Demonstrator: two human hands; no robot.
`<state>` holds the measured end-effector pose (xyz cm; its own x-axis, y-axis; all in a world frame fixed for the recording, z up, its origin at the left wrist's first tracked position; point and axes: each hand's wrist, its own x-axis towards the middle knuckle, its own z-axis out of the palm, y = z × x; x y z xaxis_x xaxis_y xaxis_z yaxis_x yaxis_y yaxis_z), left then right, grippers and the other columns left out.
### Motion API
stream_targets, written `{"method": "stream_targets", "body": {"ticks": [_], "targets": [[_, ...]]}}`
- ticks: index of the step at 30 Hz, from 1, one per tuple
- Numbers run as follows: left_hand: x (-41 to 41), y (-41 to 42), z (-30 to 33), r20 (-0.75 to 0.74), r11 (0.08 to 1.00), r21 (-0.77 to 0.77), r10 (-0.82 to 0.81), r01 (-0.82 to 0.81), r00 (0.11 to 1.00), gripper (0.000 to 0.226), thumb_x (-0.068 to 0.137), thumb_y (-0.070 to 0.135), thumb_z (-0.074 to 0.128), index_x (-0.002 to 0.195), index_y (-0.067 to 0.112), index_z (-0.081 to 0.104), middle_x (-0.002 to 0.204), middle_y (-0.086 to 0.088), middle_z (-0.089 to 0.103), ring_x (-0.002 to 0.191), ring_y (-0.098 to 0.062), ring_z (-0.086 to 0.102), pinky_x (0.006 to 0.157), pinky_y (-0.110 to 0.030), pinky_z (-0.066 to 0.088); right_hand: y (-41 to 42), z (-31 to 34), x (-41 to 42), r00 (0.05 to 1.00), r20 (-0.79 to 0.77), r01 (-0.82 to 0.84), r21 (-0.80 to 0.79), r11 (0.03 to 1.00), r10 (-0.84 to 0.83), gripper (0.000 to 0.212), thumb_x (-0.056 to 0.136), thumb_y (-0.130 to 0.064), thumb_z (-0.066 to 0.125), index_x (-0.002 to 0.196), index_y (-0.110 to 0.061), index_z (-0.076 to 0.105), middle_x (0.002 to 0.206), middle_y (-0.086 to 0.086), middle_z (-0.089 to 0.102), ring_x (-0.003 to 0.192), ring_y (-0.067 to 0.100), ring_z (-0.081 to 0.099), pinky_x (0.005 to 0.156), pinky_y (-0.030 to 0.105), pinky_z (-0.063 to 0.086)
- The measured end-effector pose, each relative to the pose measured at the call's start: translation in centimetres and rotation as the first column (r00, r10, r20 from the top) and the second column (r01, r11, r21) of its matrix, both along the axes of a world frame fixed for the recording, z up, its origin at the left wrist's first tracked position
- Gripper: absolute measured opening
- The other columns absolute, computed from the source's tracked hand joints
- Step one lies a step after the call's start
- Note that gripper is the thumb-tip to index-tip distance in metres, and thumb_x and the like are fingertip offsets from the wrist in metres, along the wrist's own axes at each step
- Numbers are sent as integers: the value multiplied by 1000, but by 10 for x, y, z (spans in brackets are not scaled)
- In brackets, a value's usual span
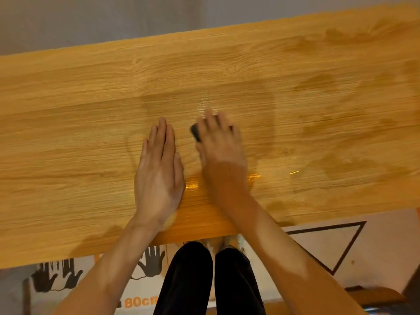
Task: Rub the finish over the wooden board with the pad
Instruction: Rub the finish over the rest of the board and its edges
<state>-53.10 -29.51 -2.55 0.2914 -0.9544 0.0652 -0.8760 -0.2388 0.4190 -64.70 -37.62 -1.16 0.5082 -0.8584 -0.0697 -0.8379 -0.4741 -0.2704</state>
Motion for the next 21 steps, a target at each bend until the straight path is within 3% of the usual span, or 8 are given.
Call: {"method": "stream_targets", "body": {"ticks": [2,4,8,11,14,15,18,21], "targets": [[0,0,-1,10,1000,-11,-10,10,1000,52,107,18,29,156,2,22,166,-13,17,155,-22,10,127,-40,11,1,0,-7,990,-2,-140,-13,990,140,48,103,-22,33,149,-14,28,160,6,21,148,26,16,121,44,12],[1,0,-3,20,999,-29,-15,15,1000,51,107,18,30,156,0,23,165,-14,18,155,-24,12,127,-41,12,-20,2,-37,987,-63,-151,-30,988,148,51,99,-16,47,147,-14,31,158,7,25,147,27,21,119,46,19],[2,1,-5,15,999,-35,-14,14,1000,51,107,18,30,155,-1,24,165,-15,20,155,-25,12,127,-40,10,-48,14,-128,966,69,248,24,968,-249,47,103,-17,40,148,-8,32,158,10,25,148,28,18,122,45,9],[1,1,-4,29,999,-51,-16,17,999,51,108,18,29,155,-1,24,165,-16,20,155,-26,13,127,-42,12,-40,11,-115,904,53,425,0,905,-425,48,104,-18,36,150,-8,26,159,9,21,148,27,15,122,45,10],[2,0,-3,46,998,-55,-7,9,999,51,108,19,28,155,0,25,165,-14,21,155,-24,14,127,-40,12,-7,6,-47,976,35,215,-85,973,-213,53,91,-6,60,140,-5,39,149,17,40,137,33,38,113,48,34],[2,0,-2,42,999,-50,5,-3,999,51,108,19,28,155,1,25,165,-13,21,155,-23,14,127,-39,12,10,0,-29,993,46,116,-73,991,-113,58,89,-5,62,141,-5,36,149,18,39,138,33,38,114,48,33],[-1,-1,-1,22,999,-36,14,-13,1000,51,108,20,28,155,3,26,165,-11,21,155,-22,14,126,-37,11,29,-4,-26,990,-26,-139,-12,990,139,56,105,-19,36,153,-11,9,162,8,6,150,25,3,120,41,-3],[0,-1,-1,19,999,-46,6,-5,1000,50,107,17,32,154,1,28,165,-13,22,154,-24,16,126,-39,12,-2,-1,-82,991,-48,-127,-23,992,126,53,104,-19,37,152,-11,17,162,6,11,150,25,8,122,44,3]]}}
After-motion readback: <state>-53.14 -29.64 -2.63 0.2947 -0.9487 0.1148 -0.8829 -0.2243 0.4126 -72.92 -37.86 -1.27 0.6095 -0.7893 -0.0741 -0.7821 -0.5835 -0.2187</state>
